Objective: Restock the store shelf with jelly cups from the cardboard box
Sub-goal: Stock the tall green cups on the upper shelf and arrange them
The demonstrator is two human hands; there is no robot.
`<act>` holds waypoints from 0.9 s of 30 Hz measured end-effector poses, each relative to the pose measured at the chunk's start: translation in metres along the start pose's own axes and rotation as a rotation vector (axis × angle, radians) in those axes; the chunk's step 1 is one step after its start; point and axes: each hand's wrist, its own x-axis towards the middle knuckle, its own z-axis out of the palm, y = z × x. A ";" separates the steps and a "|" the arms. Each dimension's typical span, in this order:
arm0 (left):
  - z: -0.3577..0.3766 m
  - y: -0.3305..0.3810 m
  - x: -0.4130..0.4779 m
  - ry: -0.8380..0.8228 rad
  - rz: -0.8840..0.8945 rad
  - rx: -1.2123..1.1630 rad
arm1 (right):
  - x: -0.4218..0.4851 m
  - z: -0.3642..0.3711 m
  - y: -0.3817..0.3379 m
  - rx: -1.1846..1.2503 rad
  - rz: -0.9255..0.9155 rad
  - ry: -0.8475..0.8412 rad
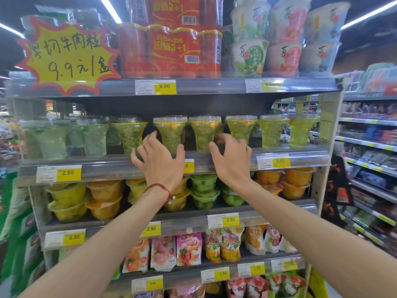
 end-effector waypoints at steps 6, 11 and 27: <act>0.000 0.038 -0.027 0.092 0.154 -0.220 | 0.004 -0.032 0.019 0.134 0.055 0.198; 0.009 0.064 -0.033 0.038 0.270 -0.233 | 0.022 -0.055 0.044 0.030 0.361 0.304; 0.029 0.101 -0.024 -0.024 0.365 -0.223 | 0.056 -0.070 0.086 -0.239 0.467 0.039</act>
